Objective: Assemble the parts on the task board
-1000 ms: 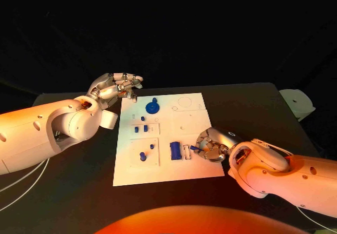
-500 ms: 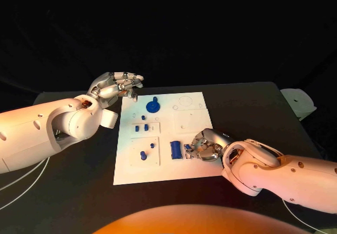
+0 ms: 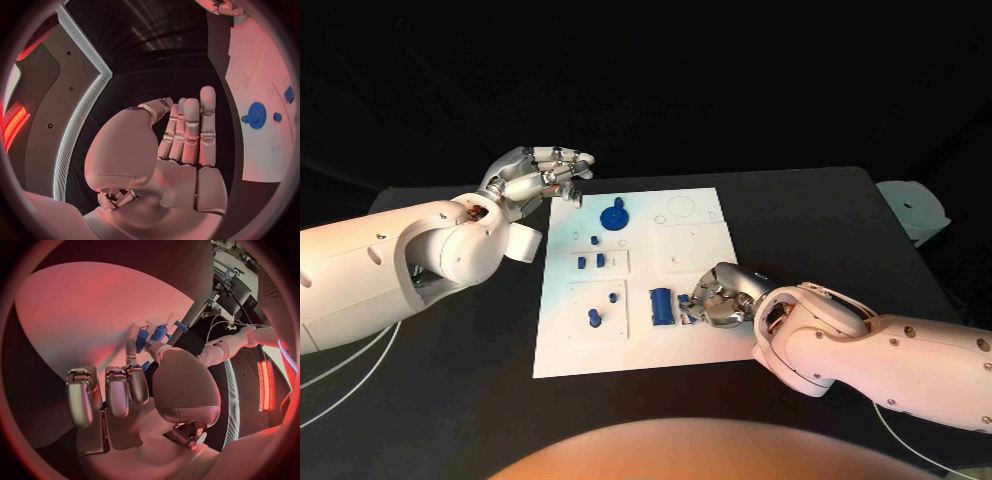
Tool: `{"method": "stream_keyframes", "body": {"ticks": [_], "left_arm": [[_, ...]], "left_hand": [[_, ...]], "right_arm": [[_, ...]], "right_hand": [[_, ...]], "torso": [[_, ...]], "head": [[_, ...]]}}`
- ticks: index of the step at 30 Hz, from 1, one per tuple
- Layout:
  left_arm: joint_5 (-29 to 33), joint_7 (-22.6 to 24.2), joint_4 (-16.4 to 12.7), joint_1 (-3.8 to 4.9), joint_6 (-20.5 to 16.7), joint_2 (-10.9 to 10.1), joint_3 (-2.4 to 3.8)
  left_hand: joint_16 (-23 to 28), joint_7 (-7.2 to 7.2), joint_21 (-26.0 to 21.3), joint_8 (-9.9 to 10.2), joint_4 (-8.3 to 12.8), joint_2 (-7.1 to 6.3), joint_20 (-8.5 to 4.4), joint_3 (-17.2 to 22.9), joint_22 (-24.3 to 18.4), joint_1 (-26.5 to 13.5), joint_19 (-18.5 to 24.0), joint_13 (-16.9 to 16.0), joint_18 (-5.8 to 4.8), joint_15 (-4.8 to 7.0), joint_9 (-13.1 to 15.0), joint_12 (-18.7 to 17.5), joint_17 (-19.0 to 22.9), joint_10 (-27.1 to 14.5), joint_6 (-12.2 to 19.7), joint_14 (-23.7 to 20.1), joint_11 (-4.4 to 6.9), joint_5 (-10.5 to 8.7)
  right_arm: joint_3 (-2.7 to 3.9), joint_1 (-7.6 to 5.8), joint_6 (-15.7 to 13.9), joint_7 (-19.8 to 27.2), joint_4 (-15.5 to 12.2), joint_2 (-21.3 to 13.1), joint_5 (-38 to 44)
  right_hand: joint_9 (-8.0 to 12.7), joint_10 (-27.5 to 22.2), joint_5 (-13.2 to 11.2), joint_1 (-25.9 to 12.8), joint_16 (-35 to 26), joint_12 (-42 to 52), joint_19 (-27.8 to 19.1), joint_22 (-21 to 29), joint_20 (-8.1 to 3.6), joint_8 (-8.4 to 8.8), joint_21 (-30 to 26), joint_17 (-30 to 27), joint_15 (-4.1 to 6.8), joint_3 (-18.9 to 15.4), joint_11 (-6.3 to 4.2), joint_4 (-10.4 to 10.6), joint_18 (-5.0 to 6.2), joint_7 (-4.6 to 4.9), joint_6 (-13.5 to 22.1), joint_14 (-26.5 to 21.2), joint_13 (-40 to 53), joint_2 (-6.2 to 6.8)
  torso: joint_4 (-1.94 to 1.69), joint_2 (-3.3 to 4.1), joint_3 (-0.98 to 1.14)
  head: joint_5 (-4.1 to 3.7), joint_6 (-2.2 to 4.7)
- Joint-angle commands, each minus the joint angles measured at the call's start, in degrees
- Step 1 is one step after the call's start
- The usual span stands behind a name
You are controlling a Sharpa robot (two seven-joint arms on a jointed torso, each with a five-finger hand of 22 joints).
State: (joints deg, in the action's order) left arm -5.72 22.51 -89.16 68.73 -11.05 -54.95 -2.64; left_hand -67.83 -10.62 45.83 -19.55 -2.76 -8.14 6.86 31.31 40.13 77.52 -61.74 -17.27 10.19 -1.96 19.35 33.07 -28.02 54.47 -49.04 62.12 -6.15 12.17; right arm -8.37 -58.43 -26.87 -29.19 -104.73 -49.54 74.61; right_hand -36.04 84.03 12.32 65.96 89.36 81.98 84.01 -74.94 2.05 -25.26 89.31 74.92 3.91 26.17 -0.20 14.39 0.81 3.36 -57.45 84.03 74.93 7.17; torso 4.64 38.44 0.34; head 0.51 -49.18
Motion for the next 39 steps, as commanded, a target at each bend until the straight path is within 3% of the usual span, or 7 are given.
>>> {"method": "stream_keyframes", "body": {"ticks": [1,6,10,27,31,36,39], "left_arm": [[-0.4,0.2,-0.2,0.03,1.1,0.0,0.03],[-0.5,0.2,-0.2,0.03,1.1,0.0,0.03],[-0.5,0.2,-0.2,0.03,1.1,0.0,0.03],[-0.5,0.1,-0.2,0.03,1.1,-0.1,0.03],[-0.5,0.2,-0.2,0.03,1.1,-0.1,0.03],[-0.5,0.4,0.0,0.03,1.1,0.0,0.03],[-0.5,0.7,0.4,0.02,1.2,0.2,0.02]], "left_hand": [[-0.3,0.0,-0.2,-0.3,0.1,-0.04,0.11,0.3,0.0,0.4,-0.2,0.1,0.39,0.06,0.1,0.3,0.1,-0.6,0.5,-0.3,-0.01,0.29],[-0.3,-0.04,-0.2,-0.3,0.2,-0.06,0.11,0.3,0.0,0.4,-0.2,0.1,0.38,0.05,0.1,0.3,0.1,-0.6,0.5,-0.3,-0.04,0.27],[-0.3,-0.04,-0.2,-0.3,0.2,-0.06,0.11,0.3,0.0,0.4,-0.2,0.1,0.38,0.05,0.1,0.3,0.1,-0.6,0.5,-0.3,-0.04,0.27],[-0.3,-0.06,-0.2,-0.3,0.1,-0.06,0.12,0.3,0.1,0.3,-0.2,0.1,0.37,0.03,0.1,0.3,0.1,-0.6,0.5,-0.3,-0.06,0.26],[-0.3,-0.06,-0.2,-0.3,0.1,-0.06,0.12,0.3,0.1,0.3,-0.2,0.1,0.37,0.03,0.1,0.3,0.1,-0.6,0.5,-0.3,-0.06,0.26],[-0.3,-0.1,-0.2,-0.3,0.0,-0.13,0.14,0.3,0.1,0.1,-0.2,0.2,0.35,-0.01,0.1,0.4,0.1,-0.7,0.6,-0.3,-0.12,0.23],[-0.3,-0.14,-0.2,-0.3,-0.2,-0.3,0.19,0.1,0.1,-0.3,-0.2,0.2,0.33,-0.08,0.1,0.4,0.1,-0.7,0.7,-0.3,-0.17,0.15]], "right_arm": [[-0.12,0.16,2.1,-0.4,0.3,0.2,-0.2],[-0.12,0.17,1.3,-0.3,0.6,0.4,0.2],[-0.12,0.2,0.8,0.0,0.7,0.4,0.4],[-0.13,0.37,-1.4,2.6,-0.3,-1.3,2.0],[-0.13,0.39,-3.2,7.4,-0.6,-2.7,0.7],[-0.11,0.01,-6.8,17.5,-0.9,-4.5,-5.4],[-0.11,-0.86,-8.2,24.9,-0.8,-5.3,-13.2]], "right_hand": [[0.1,2.3,-0.3,-0.6,0.0,0.2,5.8,-14.9,-0.18,0.11,0.0,13.8,0.31,-0.1,-0.41,0.2,-0.68,0.23,0.1,5.7,10.7,0.03],[-0.2,2.3,-1.6,-2.8,0.0,0.1,5.8,-14.8,-0.22,-0.18,-0.2,13.8,0.31,-1.8,-0.36,2.0,-0.63,0.31,0.0,5.7,10.7,0.58],[-0.5,2.3,-0.3,-6.2,0.0,0.0,5.8,-14.8,-0.26,-0.36,-0.2,13.8,0.35,-5.2,-0.42,2.3,-0.64,0.23,0.1,5.7,10.7,0.75],[-0.6,2.4,-0.1,-6.4,0.1,0.2,5.8,-14.9,-0.33,-0.5,0.0,13.9,0.45,-6.4,-0.55,2.1,-0.68,0.07,0.2,5.7,10.8,0.29],[-0.5,2.3,0.2,-4.1,0.1,0.1,5.8,-14.9,-0.32,0.01,-0.1,14.0,0.36,-6.8,-0.38,1.6,-0.67,0.33,1.1,5.7,10.8,0.24],[0.6,1.5,0.2,0.9,-0.3,-1.2,5.2,-14.3,0.39,2.75,-2.3,13.2,-0.63,-6.8,0.89,0.8,-0.24,1.8,4.3,5.5,10.2,-0.17],[1.3,-1.1,0.1,4.9,-1.6,-5.6,3.5,-12.6,1.06,4.52,-8.6,10.7,-1.36,-6.1,1.7,-0.8,0.94,2.8,5.9,4.9,7.9,-0.48]], "torso": [[-0.05,0.0,0.01],[-0.09,-0.04,-0.03],[0.01,-0.04,0.0],[0.03,-0.07,0.04],[0.05,-0.12,0.0],[0.11,-0.27,-0.03],[0.15,-0.5,-0.12]], "head": [[0.1,-0.05],[0.09,-0.02],[0.26,-0.04],[0.35,-0.1],[0.46,-0.07],[0.38,0.33],[0.25,0.68]]}}
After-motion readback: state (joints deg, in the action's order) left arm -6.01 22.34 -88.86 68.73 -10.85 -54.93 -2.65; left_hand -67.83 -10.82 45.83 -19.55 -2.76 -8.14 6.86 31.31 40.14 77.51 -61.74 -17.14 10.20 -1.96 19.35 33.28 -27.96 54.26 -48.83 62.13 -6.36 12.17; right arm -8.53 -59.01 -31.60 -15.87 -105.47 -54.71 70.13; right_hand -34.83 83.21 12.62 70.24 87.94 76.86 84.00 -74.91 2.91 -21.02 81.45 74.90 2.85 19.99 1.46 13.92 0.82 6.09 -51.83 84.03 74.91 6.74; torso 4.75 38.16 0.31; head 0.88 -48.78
